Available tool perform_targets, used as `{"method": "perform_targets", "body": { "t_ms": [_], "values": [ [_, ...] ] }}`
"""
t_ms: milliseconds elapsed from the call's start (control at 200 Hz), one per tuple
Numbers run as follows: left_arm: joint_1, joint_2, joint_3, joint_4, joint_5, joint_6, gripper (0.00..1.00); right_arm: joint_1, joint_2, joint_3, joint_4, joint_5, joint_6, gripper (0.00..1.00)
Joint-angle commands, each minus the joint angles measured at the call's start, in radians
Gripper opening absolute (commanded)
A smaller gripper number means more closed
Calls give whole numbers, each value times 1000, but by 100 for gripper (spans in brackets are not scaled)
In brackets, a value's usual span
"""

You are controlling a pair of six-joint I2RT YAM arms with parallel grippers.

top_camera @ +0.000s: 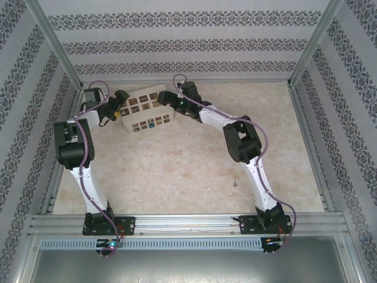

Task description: Unlock a padlock with a key

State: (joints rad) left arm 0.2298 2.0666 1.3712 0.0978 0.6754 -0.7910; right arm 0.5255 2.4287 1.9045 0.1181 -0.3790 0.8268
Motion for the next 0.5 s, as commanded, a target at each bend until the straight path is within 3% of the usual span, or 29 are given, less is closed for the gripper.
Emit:
{"method": "perform_targets", "body": {
  "t_ms": [0,495],
  "values": [
    [-56,-43,-14,11,50,-1,100,14,-83,-69,11,-33,-21,98],
    [-240,-106,-80,-5,12,33,100,10,-393,-553,156,15,-36,95]
  ]
}}
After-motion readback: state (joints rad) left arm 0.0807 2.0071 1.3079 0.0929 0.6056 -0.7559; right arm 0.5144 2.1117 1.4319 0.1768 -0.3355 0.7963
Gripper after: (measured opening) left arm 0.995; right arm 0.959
